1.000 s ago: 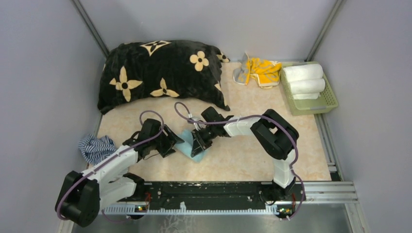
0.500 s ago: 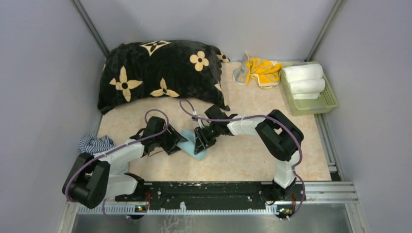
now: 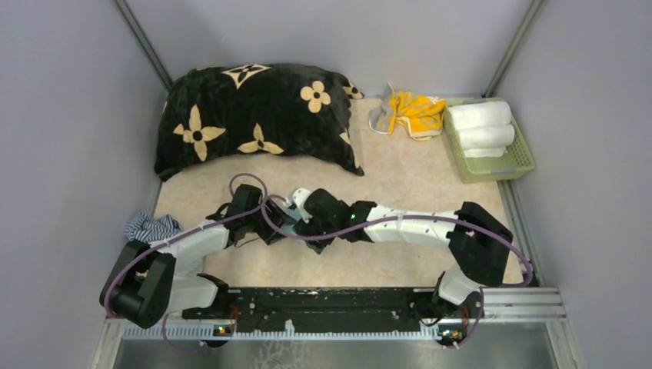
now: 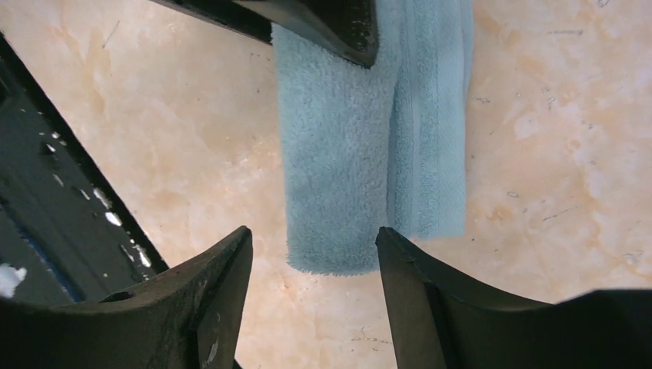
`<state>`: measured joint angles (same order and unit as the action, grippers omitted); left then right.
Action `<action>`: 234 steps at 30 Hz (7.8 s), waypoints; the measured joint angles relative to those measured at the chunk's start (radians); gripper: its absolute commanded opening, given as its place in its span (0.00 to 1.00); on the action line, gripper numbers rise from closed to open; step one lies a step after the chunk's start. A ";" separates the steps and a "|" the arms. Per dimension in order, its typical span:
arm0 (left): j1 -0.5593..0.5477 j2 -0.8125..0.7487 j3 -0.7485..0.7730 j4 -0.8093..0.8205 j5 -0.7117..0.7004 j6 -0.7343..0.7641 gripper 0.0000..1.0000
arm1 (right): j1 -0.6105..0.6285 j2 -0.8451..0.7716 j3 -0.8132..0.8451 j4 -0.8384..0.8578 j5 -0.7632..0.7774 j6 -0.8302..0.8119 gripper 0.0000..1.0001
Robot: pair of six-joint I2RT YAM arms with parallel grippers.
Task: Roll the towels
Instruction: Roll the towel at the center of the board, then pick up the towel at the center of the board, then place the towel in the bin.
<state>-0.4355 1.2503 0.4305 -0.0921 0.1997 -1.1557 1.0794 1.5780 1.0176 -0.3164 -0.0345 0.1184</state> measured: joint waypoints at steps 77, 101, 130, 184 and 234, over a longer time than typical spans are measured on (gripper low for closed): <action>0.004 0.071 0.112 -0.136 -0.056 0.095 0.58 | -0.137 0.156 0.114 -0.068 -0.282 0.096 0.61; -0.006 0.162 0.208 -0.215 -0.035 0.161 0.60 | 0.241 0.304 0.258 -0.113 0.402 -0.141 0.66; -0.016 0.194 0.264 -0.223 -0.037 0.211 0.73 | 0.250 0.354 0.219 -0.047 0.520 -0.083 0.06; 0.281 -0.151 0.286 -0.229 -0.167 0.824 0.80 | -1.150 0.363 0.724 -0.690 0.909 0.614 0.00; 0.281 -0.126 0.277 -0.278 -0.143 0.830 0.81 | -1.279 0.611 0.697 -0.303 0.542 0.650 0.63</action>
<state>-0.1543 1.1248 0.7078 -0.3702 0.0563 -0.3252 -0.1997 2.1887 1.7149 -0.6197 0.5076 0.7681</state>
